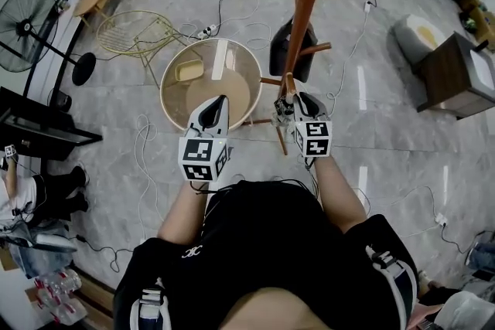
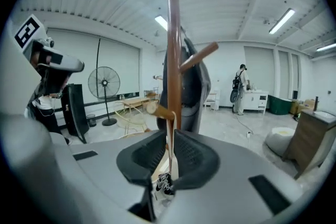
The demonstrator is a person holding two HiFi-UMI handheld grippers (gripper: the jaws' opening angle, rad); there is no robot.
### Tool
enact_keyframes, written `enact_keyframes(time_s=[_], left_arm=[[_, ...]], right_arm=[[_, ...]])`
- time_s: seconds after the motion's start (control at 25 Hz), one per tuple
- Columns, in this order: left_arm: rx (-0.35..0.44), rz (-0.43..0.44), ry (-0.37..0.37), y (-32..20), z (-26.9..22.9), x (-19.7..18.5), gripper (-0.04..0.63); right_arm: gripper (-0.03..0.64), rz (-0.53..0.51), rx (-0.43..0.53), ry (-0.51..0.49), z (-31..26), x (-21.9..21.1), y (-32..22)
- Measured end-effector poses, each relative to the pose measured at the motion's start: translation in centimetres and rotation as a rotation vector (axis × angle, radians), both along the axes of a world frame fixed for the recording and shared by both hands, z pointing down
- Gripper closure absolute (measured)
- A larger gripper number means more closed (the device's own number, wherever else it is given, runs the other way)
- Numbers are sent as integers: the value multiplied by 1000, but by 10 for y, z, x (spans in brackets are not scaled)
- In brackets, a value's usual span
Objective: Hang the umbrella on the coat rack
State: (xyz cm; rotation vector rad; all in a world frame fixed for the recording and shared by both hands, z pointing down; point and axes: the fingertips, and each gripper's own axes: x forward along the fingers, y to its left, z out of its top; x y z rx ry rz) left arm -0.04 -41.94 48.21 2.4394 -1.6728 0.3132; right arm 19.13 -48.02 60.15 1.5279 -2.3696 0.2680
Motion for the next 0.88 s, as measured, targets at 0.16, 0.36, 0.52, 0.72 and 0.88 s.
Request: enact_keyframes(time_s=[0.16, 0.36, 0.52, 0.72, 0.88], left_arm=[[13, 31, 21, 3, -2, 10, 578], [31, 92, 51, 8, -6, 37, 578], [39, 146, 63, 12, -10, 52, 578], [49, 186, 61, 15, -15, 62, 578], [47, 188, 59, 15, -16, 55, 578]], right_arm=[[601, 39, 122, -27, -55, 11, 21], [603, 7, 211, -84, -111, 22, 53], [604, 36, 243, -95, -132, 23, 71], [603, 60, 245, -98, -134, 24, 82], [603, 77, 246, -104, -135, 20, 83]])
